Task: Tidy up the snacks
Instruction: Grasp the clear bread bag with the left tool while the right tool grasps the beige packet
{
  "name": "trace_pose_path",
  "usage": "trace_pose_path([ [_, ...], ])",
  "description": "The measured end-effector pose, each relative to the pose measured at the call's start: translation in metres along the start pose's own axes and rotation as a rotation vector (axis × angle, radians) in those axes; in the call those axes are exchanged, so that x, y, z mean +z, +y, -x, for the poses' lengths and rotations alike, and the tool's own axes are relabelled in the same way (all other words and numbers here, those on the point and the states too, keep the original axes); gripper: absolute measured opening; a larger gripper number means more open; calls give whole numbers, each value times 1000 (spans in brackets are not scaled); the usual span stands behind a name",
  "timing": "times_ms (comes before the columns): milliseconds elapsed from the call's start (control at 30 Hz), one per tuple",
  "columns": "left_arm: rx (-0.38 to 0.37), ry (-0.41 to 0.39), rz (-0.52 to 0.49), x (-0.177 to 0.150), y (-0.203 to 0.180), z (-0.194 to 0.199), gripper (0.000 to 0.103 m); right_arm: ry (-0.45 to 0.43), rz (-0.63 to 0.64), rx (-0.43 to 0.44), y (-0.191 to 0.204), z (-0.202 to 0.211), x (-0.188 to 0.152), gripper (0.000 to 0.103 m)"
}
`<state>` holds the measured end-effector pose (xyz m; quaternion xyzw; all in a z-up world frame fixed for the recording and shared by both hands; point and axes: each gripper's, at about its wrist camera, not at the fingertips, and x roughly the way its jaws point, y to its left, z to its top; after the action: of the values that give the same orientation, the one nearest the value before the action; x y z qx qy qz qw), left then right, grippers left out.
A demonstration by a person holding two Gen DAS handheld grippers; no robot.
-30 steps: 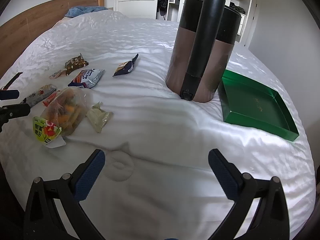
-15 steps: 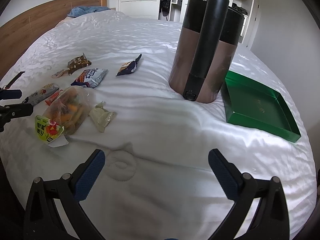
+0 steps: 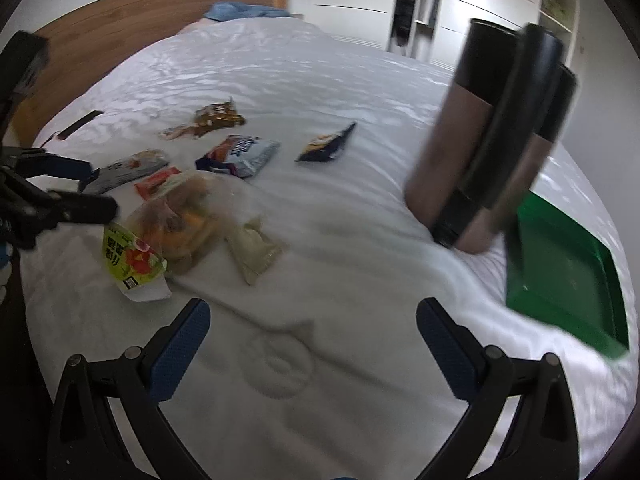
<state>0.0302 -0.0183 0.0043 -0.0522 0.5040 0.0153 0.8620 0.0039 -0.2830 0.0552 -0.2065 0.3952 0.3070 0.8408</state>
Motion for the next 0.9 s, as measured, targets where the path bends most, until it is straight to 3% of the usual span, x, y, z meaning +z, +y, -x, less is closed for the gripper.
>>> trace_pose_path([
  [233, 57, 88, 10, 20, -22, -46, 102, 6, 52, 60, -13, -17, 3, 103],
  [467, 104, 166, 36, 26, -8, -76, 101, 16, 131, 146, -5, -42, 13, 103],
  [600, 88, 181, 44, 28, 5, -79, 101, 34, 184, 187, 8, -60, 22, 103],
  [700, 39, 207, 53, 27, 12, -83, 89, 46, 219, 223, 19, -70, 28, 103],
  [767, 2, 233, 57, 26, 15, -89, 63, 58, 245, 249, 28, -78, 32, 103],
  [867, -13, 231, 50, 24, 15, -93, 61, 81, 282, 268, 38, -88, 36, 102],
  [900, -13, 229, 47, 22, 12, -88, 60, 86, 289, 273, 40, -90, 36, 97],
])
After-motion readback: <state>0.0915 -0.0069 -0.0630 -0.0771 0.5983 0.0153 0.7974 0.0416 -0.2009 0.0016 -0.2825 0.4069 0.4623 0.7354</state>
